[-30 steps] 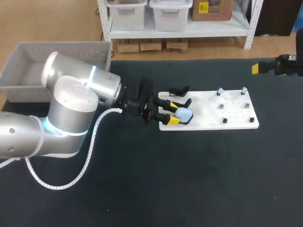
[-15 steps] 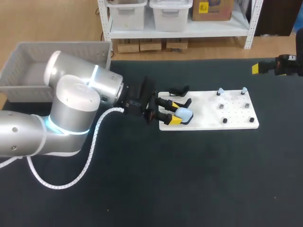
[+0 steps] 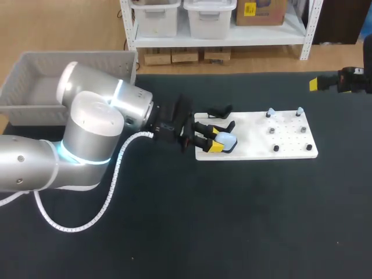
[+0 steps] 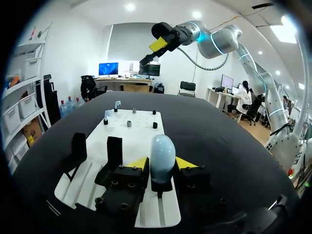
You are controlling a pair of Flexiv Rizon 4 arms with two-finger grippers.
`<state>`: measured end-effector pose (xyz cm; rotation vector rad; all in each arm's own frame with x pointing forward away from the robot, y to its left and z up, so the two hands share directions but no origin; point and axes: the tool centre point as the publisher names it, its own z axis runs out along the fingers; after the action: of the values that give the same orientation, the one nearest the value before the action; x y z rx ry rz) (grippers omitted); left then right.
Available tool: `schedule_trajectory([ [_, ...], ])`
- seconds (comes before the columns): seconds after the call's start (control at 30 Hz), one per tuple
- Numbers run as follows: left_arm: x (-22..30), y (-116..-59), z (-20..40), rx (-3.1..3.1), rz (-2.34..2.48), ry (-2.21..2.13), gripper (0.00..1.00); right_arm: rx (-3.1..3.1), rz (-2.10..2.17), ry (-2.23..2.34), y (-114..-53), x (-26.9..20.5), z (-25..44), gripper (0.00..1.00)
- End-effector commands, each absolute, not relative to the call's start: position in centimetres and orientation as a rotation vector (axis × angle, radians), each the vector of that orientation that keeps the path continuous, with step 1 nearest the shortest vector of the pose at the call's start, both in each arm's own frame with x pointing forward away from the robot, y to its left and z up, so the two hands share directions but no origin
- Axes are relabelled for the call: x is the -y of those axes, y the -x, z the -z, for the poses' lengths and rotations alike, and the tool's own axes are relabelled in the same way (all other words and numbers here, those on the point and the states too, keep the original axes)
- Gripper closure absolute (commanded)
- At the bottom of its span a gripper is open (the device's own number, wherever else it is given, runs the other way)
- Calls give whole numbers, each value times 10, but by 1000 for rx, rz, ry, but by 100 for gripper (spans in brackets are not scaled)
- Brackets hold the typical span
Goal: Pick up each earbud case from the left stands, insert the matching earbuds, close the lid, and place the case in the box.
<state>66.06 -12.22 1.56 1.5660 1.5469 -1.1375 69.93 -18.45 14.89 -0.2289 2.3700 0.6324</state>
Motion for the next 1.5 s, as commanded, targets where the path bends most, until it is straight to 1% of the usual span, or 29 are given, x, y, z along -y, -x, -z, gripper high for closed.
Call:
schedule_trajectory([
  [0.03,122,-661,-15,-1546,1139,-1568,94,-2371,-631,229,-699,184,-149,0],
  [0.1,121,-660,-15,-1546,1137,-1565,100,-2371,-631,229,-699,184,-149,0],
  [0.33,114,-653,-27,-1531,1104,-1560,100,-2371,-631,229,-699,184,-149,0],
  [0.63,102,-646,-60,-1429,1128,-1460,100,-2371,-631,229,-699,184,-149,0],
  [0.87,108,-641,-80,-1339,1202,-1352,100,-2371,-631,229,-699,184,-149,0],
  [1.07,112,-636,-93,-1307,1197,-1342,100,-2371,-631,229,-699,184,-149,0],
  [1.5,110,-635,-98,-1273,1214,-1304,100,-2371,-631,229,-699,184,-149,0],
])
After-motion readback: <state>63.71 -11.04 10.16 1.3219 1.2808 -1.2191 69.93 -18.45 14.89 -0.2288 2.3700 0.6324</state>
